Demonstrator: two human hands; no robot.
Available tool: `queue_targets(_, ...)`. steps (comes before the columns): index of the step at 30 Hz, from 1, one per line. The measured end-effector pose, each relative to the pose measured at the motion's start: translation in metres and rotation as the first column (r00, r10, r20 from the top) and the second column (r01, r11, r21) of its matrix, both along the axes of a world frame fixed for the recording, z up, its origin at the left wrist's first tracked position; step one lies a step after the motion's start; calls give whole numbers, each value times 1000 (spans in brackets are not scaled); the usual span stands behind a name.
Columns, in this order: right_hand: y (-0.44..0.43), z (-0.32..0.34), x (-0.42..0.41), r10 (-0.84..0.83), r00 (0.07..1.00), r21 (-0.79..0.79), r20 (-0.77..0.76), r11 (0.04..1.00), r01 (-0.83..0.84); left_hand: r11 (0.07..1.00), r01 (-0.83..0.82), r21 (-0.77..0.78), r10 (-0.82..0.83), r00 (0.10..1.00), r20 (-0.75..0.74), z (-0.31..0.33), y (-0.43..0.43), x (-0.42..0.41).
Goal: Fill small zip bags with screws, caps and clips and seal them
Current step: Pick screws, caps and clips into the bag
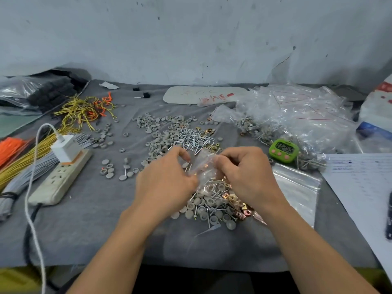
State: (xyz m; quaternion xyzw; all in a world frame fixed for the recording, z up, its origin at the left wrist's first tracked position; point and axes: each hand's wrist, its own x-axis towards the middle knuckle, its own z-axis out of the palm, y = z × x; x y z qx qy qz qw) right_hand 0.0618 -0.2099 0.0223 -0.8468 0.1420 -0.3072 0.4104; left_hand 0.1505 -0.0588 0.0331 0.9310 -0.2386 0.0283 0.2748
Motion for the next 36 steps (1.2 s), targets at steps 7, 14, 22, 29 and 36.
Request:
queue_targets(7,32,-1,12,-361,927,-379,103,847,372,974,-147,-174,184,959,218,3,4,1)
queue_targets(14,61,-20,13,-121,986,-542,117,824,166,973,97,-208,-49,974,223,-13,10,2)
queue_targets(22,41,-20,41,132,969,826,-211,555,104,974,223,-29,-199,914,353,-18,3,-14)
queue_targets(29,44,-7,39,181,962,965,204,129,-229,994,108,-27,-70,791,608,-11,-12,-20)
queue_targets(36,46,-6,32,270,916,944,298,57,-324,974,223,-24,-157,753,639,-17,-16,-27)
